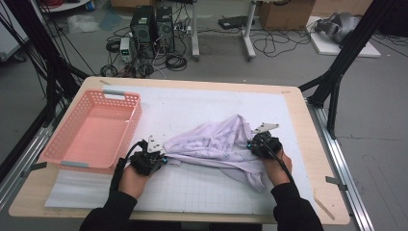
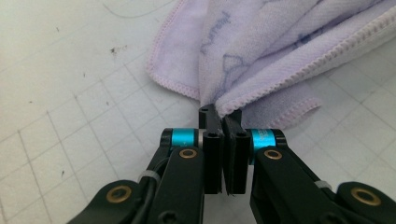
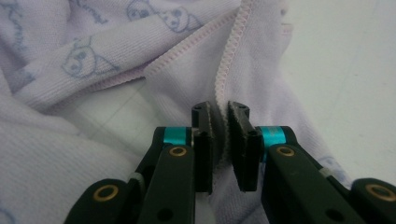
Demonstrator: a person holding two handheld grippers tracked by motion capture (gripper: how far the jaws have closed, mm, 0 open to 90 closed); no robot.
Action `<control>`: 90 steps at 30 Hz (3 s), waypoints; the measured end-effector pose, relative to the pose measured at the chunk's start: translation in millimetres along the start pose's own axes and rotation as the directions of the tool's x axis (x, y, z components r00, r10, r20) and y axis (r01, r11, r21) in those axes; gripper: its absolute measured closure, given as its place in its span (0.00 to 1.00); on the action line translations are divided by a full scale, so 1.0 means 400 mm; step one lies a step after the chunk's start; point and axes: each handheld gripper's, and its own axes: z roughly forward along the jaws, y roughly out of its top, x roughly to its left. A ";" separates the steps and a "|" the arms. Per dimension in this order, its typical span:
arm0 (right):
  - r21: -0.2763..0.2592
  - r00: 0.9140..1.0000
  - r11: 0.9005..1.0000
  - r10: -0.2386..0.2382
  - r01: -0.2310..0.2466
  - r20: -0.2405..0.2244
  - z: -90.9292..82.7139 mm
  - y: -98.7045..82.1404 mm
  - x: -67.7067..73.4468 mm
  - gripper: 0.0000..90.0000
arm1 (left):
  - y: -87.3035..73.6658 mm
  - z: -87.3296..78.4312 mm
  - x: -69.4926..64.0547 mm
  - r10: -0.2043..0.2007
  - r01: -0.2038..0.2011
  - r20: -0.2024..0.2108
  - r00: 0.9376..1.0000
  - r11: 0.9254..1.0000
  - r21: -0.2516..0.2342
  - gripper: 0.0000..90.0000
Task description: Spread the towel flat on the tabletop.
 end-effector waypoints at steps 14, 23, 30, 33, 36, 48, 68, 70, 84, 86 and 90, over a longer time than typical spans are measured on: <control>0.094 0.991 0.987 0.129 -0.131 0.025 -0.185 -0.150 -0.065 0.86 | -0.013 -0.008 0.013 -0.055 0.056 0.018 0.998 0.997 -0.049 0.97; -0.188 0.988 0.970 0.155 -0.154 -0.008 -0.223 -0.059 -0.049 0.55 | -0.018 -0.012 0.020 -0.078 0.081 0.037 0.996 0.993 -0.088 0.96; -0.034 0.989 0.997 0.067 -0.071 -0.129 -0.033 0.045 0.032 0.59 | -0.021 -0.013 0.016 -0.074 0.078 0.039 0.996 0.992 -0.098 0.97; 0.001 0.984 0.998 0.059 -0.059 -0.171 0.015 0.059 0.057 0.60 | -0.023 -0.012 0.015 -0.073 0.077 0.040 0.997 0.992 -0.104 0.97; 0.038 0.978 0.998 0.054 -0.047 -0.201 0.045 0.058 0.072 0.60 | -0.023 -0.012 0.016 -0.074 0.078 0.040 0.996 0.991 -0.106 0.96; 0.043 0.967 0.996 -0.064 0.077 -0.247 0.072 0.068 0.098 0.98 | -0.022 -0.011 0.021 -0.081 0.085 0.038 0.996 0.990 -0.117 0.97; -0.014 0.987 0.992 0.124 -0.123 0.099 0.070 0.077 -0.129 0.99 | -0.009 0.006 -0.023 -0.013 0.022 0.061 0.998 0.989 -0.149 0.96; -0.040 0.977 0.990 0.138 -0.133 0.164 0.071 0.082 -0.125 0.99 | -0.006 0.013 -0.034 -0.010 0.018 0.052 0.999 0.987 -0.159 0.85; -0.228 0.981 0.957 0.192 -0.181 0.030 -0.056 0.017 -0.090 0.54 | 0.006 -0.025 -0.034 -0.122 0.132 0.059 0.991 0.960 -0.247 0.52; -0.244 0.980 0.951 0.198 -0.191 0.005 -0.083 -0.003 -0.087 0.53 | 0.011 -0.032 -0.039 -0.127 0.138 0.056 0.990 0.955 -0.263 0.52; -0.273 0.977 0.938 0.207 -0.211 -0.042 -0.125 -0.047 -0.079 0.52 | 0.015 -0.053 -0.026 -0.184 0.183 0.022 0.983 0.942 -0.283 0.52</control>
